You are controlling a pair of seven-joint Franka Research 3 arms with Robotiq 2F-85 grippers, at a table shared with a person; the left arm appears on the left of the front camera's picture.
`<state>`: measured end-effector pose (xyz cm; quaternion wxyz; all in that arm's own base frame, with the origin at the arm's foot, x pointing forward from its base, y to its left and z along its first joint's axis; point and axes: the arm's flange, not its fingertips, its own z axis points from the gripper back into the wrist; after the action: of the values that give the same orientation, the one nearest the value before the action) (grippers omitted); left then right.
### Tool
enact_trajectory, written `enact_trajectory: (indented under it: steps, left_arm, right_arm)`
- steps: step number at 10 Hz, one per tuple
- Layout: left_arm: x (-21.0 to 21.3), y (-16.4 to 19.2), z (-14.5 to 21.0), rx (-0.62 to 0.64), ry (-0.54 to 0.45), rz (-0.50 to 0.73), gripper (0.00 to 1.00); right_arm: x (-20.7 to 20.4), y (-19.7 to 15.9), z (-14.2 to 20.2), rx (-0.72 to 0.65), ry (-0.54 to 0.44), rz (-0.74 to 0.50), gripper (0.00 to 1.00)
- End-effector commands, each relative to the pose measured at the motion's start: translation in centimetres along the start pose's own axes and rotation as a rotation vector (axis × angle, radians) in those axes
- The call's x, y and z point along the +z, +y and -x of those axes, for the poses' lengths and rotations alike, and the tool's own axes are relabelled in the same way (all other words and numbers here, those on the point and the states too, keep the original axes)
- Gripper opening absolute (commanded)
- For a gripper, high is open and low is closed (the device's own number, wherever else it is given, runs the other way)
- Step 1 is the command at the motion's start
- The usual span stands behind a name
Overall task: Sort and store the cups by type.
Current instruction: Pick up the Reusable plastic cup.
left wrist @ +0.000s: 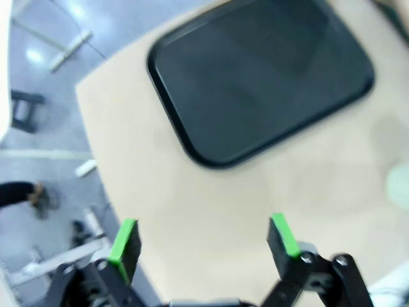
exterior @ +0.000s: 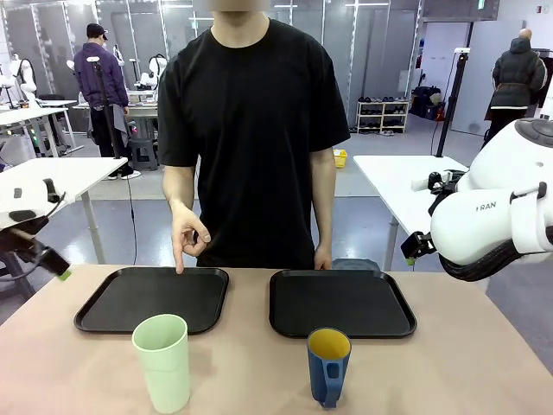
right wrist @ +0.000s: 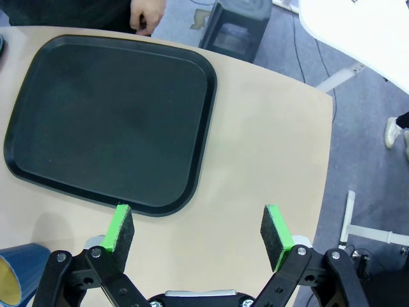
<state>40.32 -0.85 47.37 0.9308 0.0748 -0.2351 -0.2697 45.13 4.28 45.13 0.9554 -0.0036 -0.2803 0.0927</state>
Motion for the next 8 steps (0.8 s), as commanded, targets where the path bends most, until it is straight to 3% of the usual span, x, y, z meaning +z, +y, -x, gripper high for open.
enact_trajectory:
  steps: [1,2,3,5,7,8]
  left_arm:
    - [2.2,1.8,0.9,-0.336,0.069,0.049,1.0]
    - [2.0,1.5,1.2,-0.47,0.162,0.088,1.0]
    - [1.2,0.6,1.2,-0.588,0.188,0.076,1.0]
    - [-0.1,-0.8,1.5,-0.721,0.179,0.178,1.0]
    - [-0.9,-1.4,1.9,-0.764,0.147,0.192,1.0]
    - [-0.2,-1.6,1.6,-0.716,0.191,0.177,1.0]
  right_arm:
    - [0.0,-0.1,0.0,0.001,-0.001,0.007,1.0]
    - [0.0,-0.1,0.0,0.001,-0.001,0.007,1.0]
    - [0.0,-0.1,0.0,0.001,-0.001,0.007,1.0]
    - [0.0,-0.1,0.0,0.001,-0.001,0.007,1.0]
    - [0.0,-0.1,0.0,0.001,-0.001,0.007,1.0]
    - [0.0,-0.1,0.0,0.001,-0.001,0.007,1.0]
